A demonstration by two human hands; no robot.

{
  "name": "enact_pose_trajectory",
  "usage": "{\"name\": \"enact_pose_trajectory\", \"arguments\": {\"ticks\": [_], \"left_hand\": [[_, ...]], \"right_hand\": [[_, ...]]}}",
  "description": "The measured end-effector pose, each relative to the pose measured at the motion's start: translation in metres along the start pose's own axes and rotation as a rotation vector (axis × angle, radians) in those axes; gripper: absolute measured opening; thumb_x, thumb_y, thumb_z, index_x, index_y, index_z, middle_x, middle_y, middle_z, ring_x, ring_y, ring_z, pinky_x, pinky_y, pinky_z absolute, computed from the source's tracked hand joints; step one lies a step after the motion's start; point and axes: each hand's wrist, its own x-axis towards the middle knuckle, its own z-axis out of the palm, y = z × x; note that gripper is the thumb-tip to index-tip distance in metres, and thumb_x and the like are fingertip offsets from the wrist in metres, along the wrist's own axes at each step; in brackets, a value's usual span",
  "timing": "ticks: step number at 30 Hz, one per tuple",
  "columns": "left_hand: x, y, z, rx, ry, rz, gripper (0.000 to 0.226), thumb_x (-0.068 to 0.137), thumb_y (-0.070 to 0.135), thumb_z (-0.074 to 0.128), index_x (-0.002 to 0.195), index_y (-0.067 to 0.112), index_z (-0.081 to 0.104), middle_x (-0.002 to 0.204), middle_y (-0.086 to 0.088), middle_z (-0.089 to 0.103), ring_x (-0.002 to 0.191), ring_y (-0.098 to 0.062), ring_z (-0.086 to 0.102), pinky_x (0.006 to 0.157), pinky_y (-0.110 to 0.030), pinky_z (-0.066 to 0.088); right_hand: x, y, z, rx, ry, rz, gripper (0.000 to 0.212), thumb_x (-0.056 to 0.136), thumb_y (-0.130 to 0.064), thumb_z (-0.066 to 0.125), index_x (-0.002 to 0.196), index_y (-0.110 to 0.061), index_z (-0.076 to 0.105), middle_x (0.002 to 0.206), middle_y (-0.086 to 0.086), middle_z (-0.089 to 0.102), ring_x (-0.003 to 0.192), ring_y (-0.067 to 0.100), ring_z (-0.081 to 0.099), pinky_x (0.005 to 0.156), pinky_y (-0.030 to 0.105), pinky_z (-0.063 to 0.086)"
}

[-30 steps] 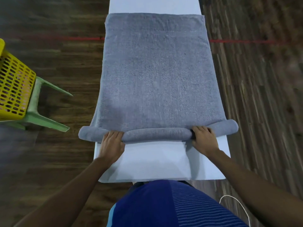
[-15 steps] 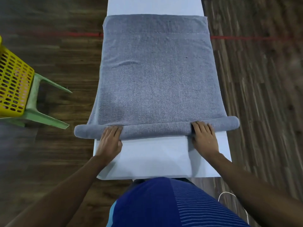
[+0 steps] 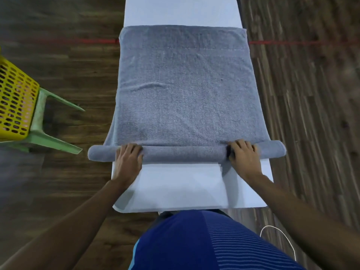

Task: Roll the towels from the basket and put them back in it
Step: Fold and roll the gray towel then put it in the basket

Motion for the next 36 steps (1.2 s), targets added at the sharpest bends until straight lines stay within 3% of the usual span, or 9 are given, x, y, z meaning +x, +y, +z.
{"name": "enact_pose_trajectory", "arguments": {"ticks": [5, 9, 13, 17, 19, 21, 25, 30, 36], "left_hand": [[-0.013, -0.004, 0.006, 0.07, -0.192, 0.092, 0.051, 0.071, 0.008, 0.061, 0.121, -0.001, 0.06, 0.12, -0.019, 0.061, 0.112, -0.038, 0.056, 0.103, -0.054, 0.041], [0.001, -0.002, -0.006, 0.108, -0.267, 0.062, 0.034, 0.073, 0.022, 0.054, 0.101, 0.009, 0.069, 0.1, -0.009, 0.07, 0.093, -0.03, 0.062, 0.091, -0.044, 0.046], [0.009, -0.006, -0.011, 0.01, -0.35, -0.028, 0.033, 0.076, 0.034, 0.047, 0.095, 0.016, 0.066, 0.095, -0.005, 0.069, 0.092, -0.028, 0.061, 0.089, -0.041, 0.042], [0.007, -0.001, -0.005, -0.001, -0.061, -0.128, 0.023, 0.085, 0.016, 0.065, 0.106, 0.007, 0.06, 0.104, -0.015, 0.058, 0.097, -0.037, 0.053, 0.086, -0.049, 0.042], [0.004, 0.007, -0.003, -0.032, 0.024, -0.116, 0.013, 0.092, 0.015, 0.056, 0.1, 0.006, 0.061, 0.099, -0.014, 0.058, 0.091, -0.036, 0.054, 0.08, -0.047, 0.043], [-0.006, 0.01, 0.004, -0.001, 0.016, -0.017, 0.027, 0.091, 0.021, 0.045, 0.104, 0.004, 0.063, 0.102, -0.013, 0.063, 0.093, -0.033, 0.058, 0.081, -0.044, 0.044], [-0.018, 0.007, 0.01, 0.086, -0.164, 0.113, 0.053, 0.073, 0.023, 0.056, 0.121, 0.001, 0.06, 0.119, -0.017, 0.063, 0.111, -0.032, 0.056, 0.101, -0.051, 0.042], [0.009, 0.007, -0.006, 0.058, -0.23, 0.046, 0.038, 0.072, 0.022, 0.048, 0.1, 0.007, 0.069, 0.096, -0.012, 0.07, 0.09, -0.033, 0.065, 0.091, -0.046, 0.048], [0.028, -0.006, -0.019, -0.136, -0.485, -0.125, 0.043, 0.072, 0.04, 0.048, 0.103, 0.018, 0.068, 0.102, -0.005, 0.068, 0.099, -0.028, 0.061, 0.088, -0.038, 0.042]], "right_hand": [[-0.022, 0.002, 0.014, 0.015, -0.084, -0.063, 0.055, 0.073, -0.017, 0.064, 0.125, -0.008, 0.054, 0.119, 0.013, 0.061, 0.112, 0.035, 0.056, 0.104, 0.047, 0.034], [-0.013, -0.003, -0.001, 0.063, -0.15, 0.01, 0.042, 0.075, -0.017, 0.067, 0.114, -0.012, 0.052, 0.101, 0.009, 0.066, 0.099, 0.033, 0.06, 0.092, 0.042, 0.037], [0.005, 0.005, -0.011, 0.136, -0.279, 0.08, 0.033, 0.081, -0.026, 0.064, 0.11, -0.013, 0.06, 0.114, 0.011, 0.058, 0.11, 0.035, 0.05, 0.096, 0.045, 0.036], [0.012, 0.003, -0.001, 0.073, -0.017, 0.095, 0.033, 0.073, -0.016, 0.073, 0.106, -0.013, 0.066, 0.104, 0.014, 0.053, 0.097, 0.037, 0.049, 0.084, 0.047, 0.04], [0.007, -0.003, 0.002, 0.096, 0.099, 0.065, 0.033, 0.076, -0.007, 0.068, 0.108, -0.009, 0.061, 0.1, 0.013, 0.055, 0.091, 0.037, 0.051, 0.078, 0.046, 0.041], [-0.004, -0.005, 0.007, 0.077, 0.105, 0.013, 0.038, 0.075, -0.006, 0.067, 0.112, -0.006, 0.058, 0.106, 0.014, 0.057, 0.096, 0.037, 0.053, 0.084, 0.047, 0.042], [-0.022, -0.005, 0.019, -0.011, -0.008, -0.016, 0.061, 0.069, -0.013, 0.068, 0.128, -0.004, 0.053, 0.127, 0.014, 0.055, 0.121, 0.034, 0.05, 0.111, 0.05, 0.028], [-0.003, -0.006, 0.007, -0.009, 0.067, 0.015, 0.027, 0.077, -0.009, 0.059, 0.103, -0.013, 0.063, 0.098, 0.005, 0.065, 0.099, 0.031, 0.061, 0.098, 0.042, 0.031], [0.018, 0.004, -0.02, 0.051, -0.328, 0.079, 0.033, 0.084, -0.041, 0.059, 0.114, -0.029, 0.062, 0.111, 0.001, 0.068, 0.111, 0.023, 0.057, 0.098, 0.04, 0.028]]}}
